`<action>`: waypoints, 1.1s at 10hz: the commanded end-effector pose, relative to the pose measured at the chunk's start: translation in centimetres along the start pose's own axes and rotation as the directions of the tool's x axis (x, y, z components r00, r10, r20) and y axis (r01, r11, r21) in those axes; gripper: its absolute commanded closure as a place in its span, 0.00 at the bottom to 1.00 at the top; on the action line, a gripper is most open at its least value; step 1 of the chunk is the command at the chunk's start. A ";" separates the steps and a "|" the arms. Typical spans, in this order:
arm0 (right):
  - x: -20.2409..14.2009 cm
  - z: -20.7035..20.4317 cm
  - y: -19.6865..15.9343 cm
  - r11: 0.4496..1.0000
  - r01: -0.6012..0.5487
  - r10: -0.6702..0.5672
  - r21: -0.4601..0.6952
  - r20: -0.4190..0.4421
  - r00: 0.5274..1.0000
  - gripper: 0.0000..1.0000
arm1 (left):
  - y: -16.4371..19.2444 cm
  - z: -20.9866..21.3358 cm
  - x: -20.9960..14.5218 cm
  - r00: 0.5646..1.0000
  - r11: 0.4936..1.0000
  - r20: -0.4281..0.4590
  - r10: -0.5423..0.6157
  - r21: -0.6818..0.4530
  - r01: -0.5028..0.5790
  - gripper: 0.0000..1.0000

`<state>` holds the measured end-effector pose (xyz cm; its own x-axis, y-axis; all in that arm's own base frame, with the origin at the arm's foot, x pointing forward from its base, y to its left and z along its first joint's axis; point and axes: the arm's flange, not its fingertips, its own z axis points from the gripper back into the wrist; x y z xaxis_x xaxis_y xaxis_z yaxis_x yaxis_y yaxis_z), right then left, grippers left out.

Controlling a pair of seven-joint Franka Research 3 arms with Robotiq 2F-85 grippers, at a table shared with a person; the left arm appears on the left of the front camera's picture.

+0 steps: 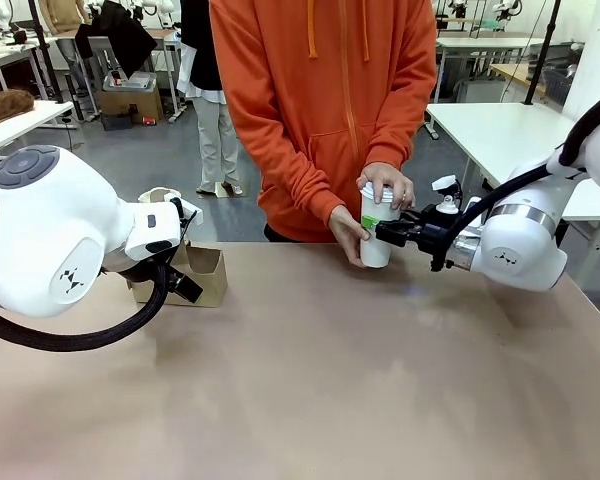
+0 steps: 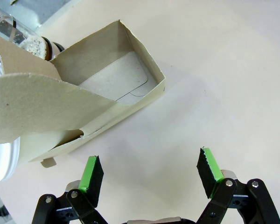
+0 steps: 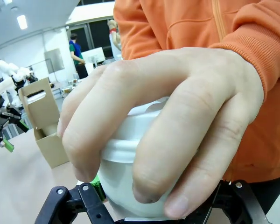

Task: Pour a drink into a cup and package it in a carrier.
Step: When a person places the Paper Cup Lid on the 600 ml Paper Cup , lift the 600 ml Paper Cup.

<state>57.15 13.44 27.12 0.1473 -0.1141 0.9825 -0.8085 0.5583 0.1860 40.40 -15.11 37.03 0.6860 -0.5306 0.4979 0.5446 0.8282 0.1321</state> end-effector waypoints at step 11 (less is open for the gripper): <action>0.2 -0.5 0.4 1.000 -0.005 0.004 0.009 0.006 1.000 0.20 | 0.0 0.0 0.0 1.000 1.000 0.001 0.000 -0.001 0.000 0.00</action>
<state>57.09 13.62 26.83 0.1504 -0.1139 0.9821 -0.8107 0.5543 0.1884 40.40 -15.11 37.03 0.6860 -0.5306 0.4979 0.5446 0.8282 0.1321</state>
